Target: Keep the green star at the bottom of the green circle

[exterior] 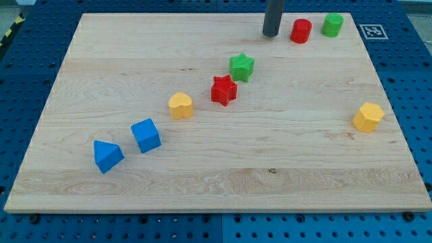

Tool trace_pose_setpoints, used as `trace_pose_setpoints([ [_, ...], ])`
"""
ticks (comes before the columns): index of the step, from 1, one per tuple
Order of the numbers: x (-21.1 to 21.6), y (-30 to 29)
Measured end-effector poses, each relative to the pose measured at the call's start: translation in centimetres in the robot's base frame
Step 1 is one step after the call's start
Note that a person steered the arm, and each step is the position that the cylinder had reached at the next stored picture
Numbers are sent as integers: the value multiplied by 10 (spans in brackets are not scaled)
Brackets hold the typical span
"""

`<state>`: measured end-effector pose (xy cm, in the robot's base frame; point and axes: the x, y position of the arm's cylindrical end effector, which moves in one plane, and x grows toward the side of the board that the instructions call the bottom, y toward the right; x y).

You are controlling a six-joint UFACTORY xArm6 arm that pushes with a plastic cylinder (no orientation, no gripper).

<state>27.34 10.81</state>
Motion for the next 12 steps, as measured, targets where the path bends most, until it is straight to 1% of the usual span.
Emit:
trace_pose_setpoints([
  [1,10,23],
  [3,-11,59],
  [4,-11,55],
  [5,-11,20],
  [6,-12,-54],
  [7,-1,-135],
  [8,39,-184],
  [9,78,-188],
  [10,82,-142],
  [11,82,-83],
  [12,79,-57],
])
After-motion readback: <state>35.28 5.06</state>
